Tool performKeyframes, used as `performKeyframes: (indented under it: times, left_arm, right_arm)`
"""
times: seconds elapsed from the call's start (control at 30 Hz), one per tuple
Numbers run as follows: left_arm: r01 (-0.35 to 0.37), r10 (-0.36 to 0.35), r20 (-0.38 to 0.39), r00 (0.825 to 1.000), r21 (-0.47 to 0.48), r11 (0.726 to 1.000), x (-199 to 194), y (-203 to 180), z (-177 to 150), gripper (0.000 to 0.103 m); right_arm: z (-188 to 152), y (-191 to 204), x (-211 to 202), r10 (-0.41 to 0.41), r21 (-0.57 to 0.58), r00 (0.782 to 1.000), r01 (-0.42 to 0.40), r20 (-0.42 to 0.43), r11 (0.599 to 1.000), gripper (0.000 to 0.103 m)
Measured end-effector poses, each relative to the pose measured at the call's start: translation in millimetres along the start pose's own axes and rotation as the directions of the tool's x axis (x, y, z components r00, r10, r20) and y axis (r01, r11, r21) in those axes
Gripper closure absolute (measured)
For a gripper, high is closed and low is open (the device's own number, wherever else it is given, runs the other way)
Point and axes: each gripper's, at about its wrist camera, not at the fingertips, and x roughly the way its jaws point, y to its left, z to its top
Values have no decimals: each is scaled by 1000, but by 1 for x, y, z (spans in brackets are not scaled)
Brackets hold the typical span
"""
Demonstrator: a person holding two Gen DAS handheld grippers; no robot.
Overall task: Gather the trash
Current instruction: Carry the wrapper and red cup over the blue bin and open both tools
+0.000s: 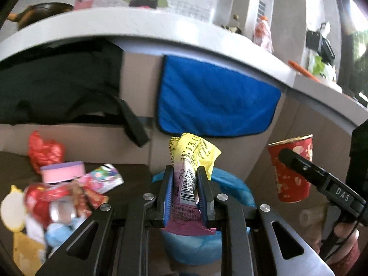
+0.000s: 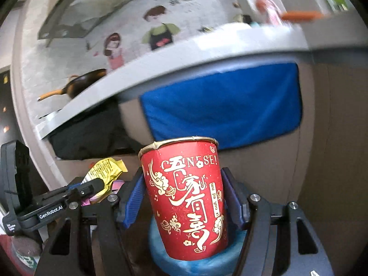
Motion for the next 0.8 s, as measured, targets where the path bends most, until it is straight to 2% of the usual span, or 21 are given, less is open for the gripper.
performKeyframes:
  times: [0.13,0.37,0.53,0.8]
  left_arm:
    - [18,-17,-31,999,19,1000,31,-13,-4,82]
    - [12,-15,-117,993,-18,1000,72,-5,-17,82]
    - [4,-8,-157,988,-26,1000,90,-1,-27,82]
    - [-2,-2,-179,984,-23,1000,106,3,-27,82]
  right_arm:
    - [-8,-21,22,8,35,1000,-7,-26,999,42]
    - [-21,-44,55,33,80,997,-27,-69,996,42]
    - [-30,-51,73,38,95,994,-28,-102,995,42]
    - [-42,-54,90,13,76,989,-1,-147,997,41]
